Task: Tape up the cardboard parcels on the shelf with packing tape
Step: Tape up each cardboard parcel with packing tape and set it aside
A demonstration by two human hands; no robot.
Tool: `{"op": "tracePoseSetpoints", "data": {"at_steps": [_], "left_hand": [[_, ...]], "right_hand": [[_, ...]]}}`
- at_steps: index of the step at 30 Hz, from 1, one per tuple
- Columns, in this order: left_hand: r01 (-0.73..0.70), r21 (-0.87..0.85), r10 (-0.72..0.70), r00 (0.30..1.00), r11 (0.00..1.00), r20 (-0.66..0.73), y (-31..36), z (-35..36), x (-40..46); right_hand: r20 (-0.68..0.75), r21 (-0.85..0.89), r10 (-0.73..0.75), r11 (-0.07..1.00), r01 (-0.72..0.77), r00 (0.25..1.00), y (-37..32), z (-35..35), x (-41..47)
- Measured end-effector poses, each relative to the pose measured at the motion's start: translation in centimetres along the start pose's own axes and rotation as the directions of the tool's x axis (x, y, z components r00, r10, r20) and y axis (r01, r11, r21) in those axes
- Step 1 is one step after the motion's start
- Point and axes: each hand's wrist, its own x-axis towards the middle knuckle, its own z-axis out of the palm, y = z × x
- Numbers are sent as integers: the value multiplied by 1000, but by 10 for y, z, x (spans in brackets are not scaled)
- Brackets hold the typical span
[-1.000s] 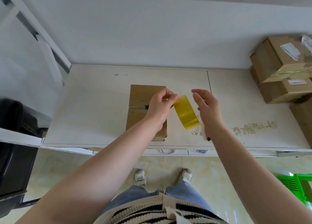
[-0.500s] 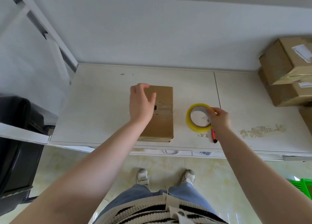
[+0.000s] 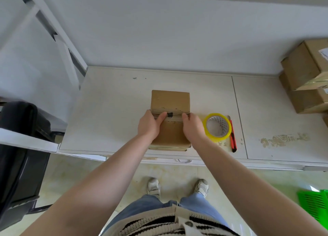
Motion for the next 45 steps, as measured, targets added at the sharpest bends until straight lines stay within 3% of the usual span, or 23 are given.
{"op": "tracePoseSetpoints", "data": {"at_steps": [4,7,10,12,14,16,17,19,20,22,26,38,41,43,45], "left_hand": [[-47,-104,51,998,993,39,-9,-2,5],[101,-329,-26,974,939,226,-20,-3,10],[193,-326,-78,940,925,333,-29,-3,17],[135,-163,-68,930,977,361,-27,-8,22],[14,183,-62,964,983,260,-20,-10,22],[-104,449,95,995,888,43,-7,-11,16],[-190,534,234,972,824,-16,1,-8,11],[-354,628,450,893,693,7,15,6,8],[-403,654,492,869,640,53,20,13,9],[-440,693,508,853,572,121,26,24,15],[-431,731,511,850,530,131,19,31,17],[-456,705,472,860,543,193,24,27,18],[-533,651,544,812,540,214,20,19,16],[-501,610,568,817,614,99,8,13,10],[-342,412,396,917,845,-52,-2,6,6]], "right_hand": [[62,56,87,994,-91,994,2,4,10],[57,64,44,997,-47,997,8,7,10],[61,138,42,989,-50,997,11,8,9],[64,139,50,989,-58,997,10,7,9],[60,129,39,991,-47,997,11,7,8],[51,104,21,994,-26,998,12,8,9],[45,87,12,996,-16,999,12,8,10],[26,55,-13,998,11,1000,13,7,11],[16,40,-28,999,28,999,13,8,11],[3,22,-60,998,60,998,13,8,12],[-5,20,-64,998,64,998,14,10,14],[15,25,-35,999,35,999,7,5,10],[24,34,-28,999,27,999,7,3,7],[26,53,-11,999,10,1000,9,2,5],[24,87,-5,996,3,1000,10,0,4]]}}
